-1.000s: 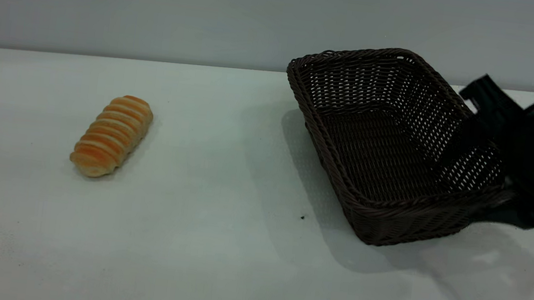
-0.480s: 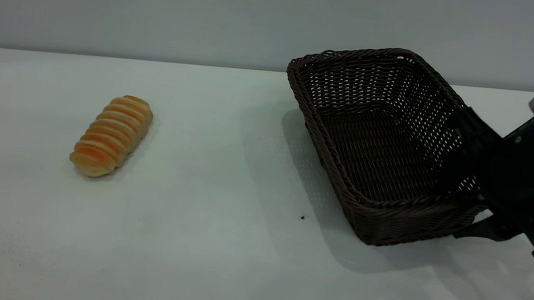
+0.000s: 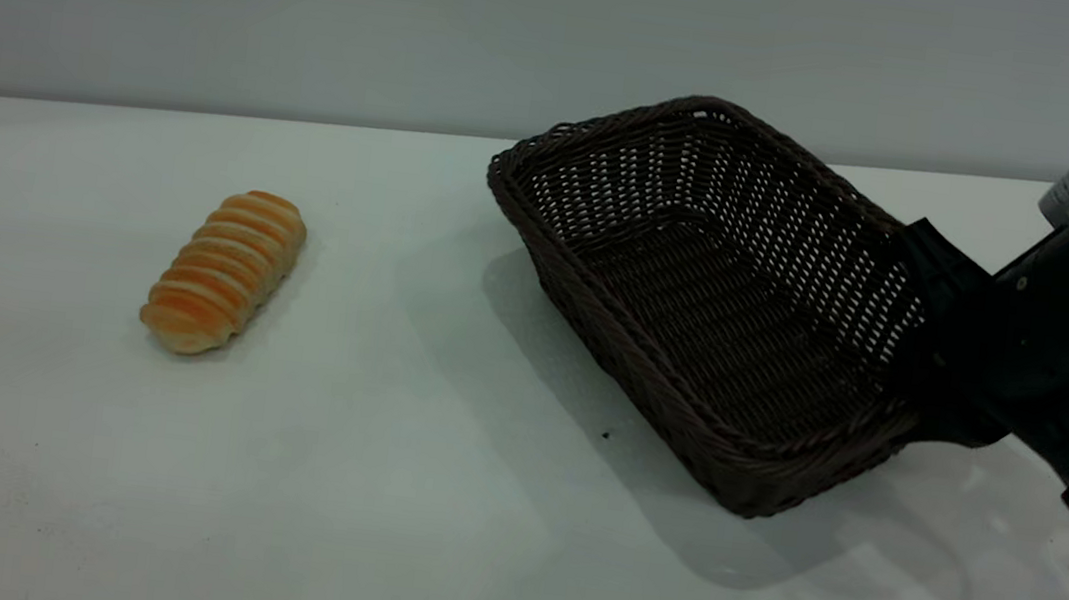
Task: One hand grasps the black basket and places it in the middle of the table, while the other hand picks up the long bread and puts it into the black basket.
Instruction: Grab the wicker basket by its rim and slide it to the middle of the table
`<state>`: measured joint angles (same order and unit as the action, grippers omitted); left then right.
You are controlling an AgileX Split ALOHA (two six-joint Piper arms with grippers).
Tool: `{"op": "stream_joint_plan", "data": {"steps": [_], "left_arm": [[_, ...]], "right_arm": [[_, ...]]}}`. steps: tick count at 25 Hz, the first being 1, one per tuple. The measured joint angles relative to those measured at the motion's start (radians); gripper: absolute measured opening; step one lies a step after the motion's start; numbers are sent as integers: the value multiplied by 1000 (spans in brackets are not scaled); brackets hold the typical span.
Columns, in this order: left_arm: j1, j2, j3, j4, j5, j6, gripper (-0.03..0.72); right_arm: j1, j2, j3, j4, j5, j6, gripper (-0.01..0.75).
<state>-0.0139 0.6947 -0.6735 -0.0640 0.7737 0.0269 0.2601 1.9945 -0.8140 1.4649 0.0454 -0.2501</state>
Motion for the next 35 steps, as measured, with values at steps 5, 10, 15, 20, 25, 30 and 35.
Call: {"op": "stream_joint_plan", "data": {"steps": [5,10,15,20,25,30,35], "left_arm": [[0,0,0,-1,2,0,514],[0,0,0,-2,20,0,514],[0,0,0,-3,20,0,514],[0,0,0,-3,20,0,514],[0,0,0,-3,22,0,514],[0,0,0,-3,24,0,514],[0,0,0,-3,33,0,514]], "right_arm": [[-1,-53,-18,-75,-7,-229,89],[-3,-42,-78,-162,140,-401,89],[-3,18,-158,-305,268,-405,89],[-3,89,-280,-516,429,-310,89],[-3,144,-391,-692,526,-197,89],[-3,182,-460,-764,569,-129,89],[-4,190,-465,-771,573,-108,113]]}}
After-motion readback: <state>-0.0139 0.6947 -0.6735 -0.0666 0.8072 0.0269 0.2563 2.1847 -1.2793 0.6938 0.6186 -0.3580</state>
